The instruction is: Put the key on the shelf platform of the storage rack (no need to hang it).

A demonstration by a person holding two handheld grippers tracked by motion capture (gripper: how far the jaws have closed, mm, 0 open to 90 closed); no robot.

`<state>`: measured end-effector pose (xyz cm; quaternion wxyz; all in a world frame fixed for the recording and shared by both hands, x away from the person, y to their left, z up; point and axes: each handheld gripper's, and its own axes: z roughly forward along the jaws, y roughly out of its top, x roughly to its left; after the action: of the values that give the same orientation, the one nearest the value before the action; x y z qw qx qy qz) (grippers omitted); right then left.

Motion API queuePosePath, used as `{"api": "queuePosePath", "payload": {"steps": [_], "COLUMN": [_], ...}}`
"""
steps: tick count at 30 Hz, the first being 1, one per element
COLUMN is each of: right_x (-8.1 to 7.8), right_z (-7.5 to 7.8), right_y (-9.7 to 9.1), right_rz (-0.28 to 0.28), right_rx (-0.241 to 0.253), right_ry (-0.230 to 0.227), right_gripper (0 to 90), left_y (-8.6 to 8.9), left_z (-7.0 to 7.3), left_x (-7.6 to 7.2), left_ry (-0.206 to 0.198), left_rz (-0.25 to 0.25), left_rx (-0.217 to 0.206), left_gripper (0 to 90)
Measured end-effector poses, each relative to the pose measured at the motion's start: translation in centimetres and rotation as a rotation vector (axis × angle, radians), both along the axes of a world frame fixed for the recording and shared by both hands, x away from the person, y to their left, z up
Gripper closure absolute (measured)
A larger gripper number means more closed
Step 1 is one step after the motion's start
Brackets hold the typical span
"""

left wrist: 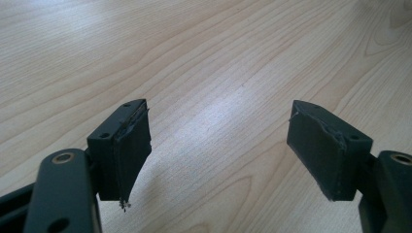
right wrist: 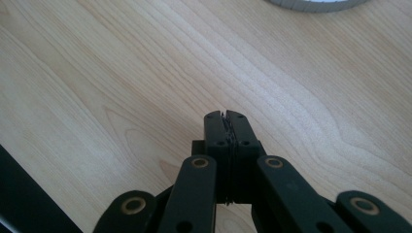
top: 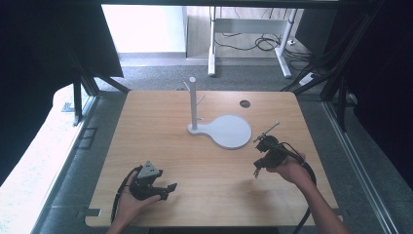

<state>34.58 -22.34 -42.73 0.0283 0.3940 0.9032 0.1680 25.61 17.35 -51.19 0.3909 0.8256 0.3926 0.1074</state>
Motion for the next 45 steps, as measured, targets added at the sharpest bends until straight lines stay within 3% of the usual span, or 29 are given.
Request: {"api": "queuePosePath", "payload": {"steps": [45], "right_x": [3.7], "right_z": [2.8], "right_y": [2.0], "right_rz": [0.016], "right_rx": [0.027], "right_ry": [-0.057], "right_gripper": [90.0], "left_y": [-0.1], "left_z": [-0.4], "left_x": [0.1], "left_ry": [0.009], "left_rz": [-0.004], "left_rx": [0.007], "left_gripper": [24.1]}}
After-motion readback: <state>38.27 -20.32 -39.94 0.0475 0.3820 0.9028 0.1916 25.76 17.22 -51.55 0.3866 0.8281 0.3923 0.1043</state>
